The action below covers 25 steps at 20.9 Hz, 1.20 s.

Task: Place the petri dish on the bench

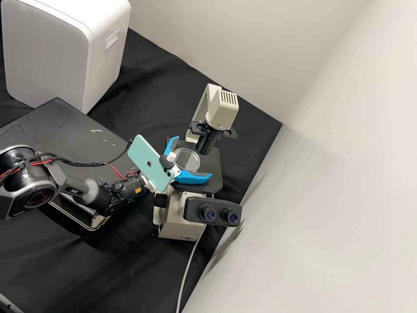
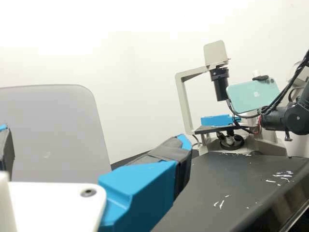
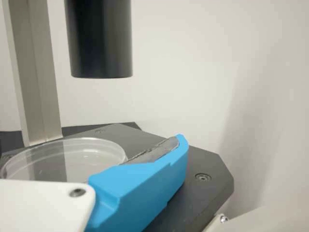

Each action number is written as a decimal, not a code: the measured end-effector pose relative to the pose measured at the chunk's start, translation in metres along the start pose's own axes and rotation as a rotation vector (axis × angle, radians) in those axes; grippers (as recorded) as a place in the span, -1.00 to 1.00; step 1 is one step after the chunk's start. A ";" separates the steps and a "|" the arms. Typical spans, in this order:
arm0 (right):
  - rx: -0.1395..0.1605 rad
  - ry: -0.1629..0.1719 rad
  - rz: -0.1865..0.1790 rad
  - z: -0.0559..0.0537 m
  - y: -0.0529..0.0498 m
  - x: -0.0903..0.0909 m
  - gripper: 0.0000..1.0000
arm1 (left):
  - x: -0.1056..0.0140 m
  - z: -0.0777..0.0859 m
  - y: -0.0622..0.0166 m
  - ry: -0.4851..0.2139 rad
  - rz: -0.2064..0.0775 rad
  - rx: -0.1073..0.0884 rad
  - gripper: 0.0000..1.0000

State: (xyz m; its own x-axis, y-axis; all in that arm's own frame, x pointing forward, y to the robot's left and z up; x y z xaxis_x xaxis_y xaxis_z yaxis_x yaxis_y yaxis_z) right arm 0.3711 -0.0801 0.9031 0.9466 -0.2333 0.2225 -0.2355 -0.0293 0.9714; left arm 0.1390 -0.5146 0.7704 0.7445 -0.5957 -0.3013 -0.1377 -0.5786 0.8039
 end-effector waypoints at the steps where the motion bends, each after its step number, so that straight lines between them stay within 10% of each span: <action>1: 0.000 0.001 0.001 0.000 0.000 0.000 1.00 | 0.000 0.000 0.0000 0.000 0.000 0.000 1.00; 2: 0.000 0.001 0.001 0.000 0.000 0.001 -1.00 | 0.000 0.000 0.0000 0.000 0.000 0.000 1.00; 25: 0.052 0.005 0.005 0.001 0.000 0.003 -1.00 | 0.000 -0.001 0.0001 0.009 0.000 -0.002 1.00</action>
State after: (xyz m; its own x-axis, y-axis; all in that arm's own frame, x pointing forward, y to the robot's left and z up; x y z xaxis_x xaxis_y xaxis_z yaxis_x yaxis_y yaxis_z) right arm 0.3740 -0.0816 0.9033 0.9465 -0.2288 0.2275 -0.2510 -0.0788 0.9648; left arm 0.1398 -0.5137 0.7713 0.7504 -0.5908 -0.2964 -0.1364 -0.5772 0.8051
